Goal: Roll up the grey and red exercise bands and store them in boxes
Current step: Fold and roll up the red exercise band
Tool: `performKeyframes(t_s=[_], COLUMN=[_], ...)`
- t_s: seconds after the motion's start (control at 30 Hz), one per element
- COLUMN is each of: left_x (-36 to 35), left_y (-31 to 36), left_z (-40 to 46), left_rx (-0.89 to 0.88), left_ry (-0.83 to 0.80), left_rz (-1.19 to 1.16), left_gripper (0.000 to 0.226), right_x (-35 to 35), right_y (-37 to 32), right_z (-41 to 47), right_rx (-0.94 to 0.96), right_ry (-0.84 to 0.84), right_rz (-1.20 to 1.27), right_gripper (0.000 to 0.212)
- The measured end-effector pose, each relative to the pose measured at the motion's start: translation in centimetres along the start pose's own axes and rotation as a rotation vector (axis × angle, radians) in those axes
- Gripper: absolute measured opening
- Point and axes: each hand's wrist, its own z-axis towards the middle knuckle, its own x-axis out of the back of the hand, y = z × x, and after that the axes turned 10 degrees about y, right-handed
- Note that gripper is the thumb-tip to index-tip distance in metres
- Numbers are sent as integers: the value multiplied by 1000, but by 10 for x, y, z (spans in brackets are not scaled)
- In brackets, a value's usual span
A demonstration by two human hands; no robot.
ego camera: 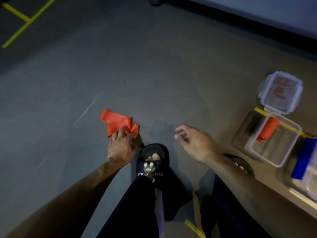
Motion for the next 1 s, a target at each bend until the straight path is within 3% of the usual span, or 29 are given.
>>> performKeyframes(t_s=[0.1,0.27,0.4,0.47,0.57,0.73,0.83,1.0], left_x=[-3,2,8,8,14,74,142,269], left_y=[4,-2,-7,-8,-3,24,48,86], left_z=[0,17,46,53,51,35,21,-25], left_rx=[-48,-93,-42,-61,-70,15,-35,-266], left_ry=[-34,151,-72,-102,2,199,39,-360], left_rz=[47,32,-33,-43,-153,-566,-965,-1404], left_gripper=[63,42,37,41,38,15,26,30], right_x=[0,0,-3,-2,3,34,66,152], right_y=[4,10,13,12,10,-6,-29,-95], right_z=[-6,-15,-19,-20,-19,-22,-29,-45], right_rx=[-1,-6,-50,-70,-71,-55,5,175], right_ry=[2,-6,-4,-1,0,12,47,134], right_rz=[-16,-11,36,62,77,129,186,331], right_gripper=[26,26,23,23,22,18,19,49])
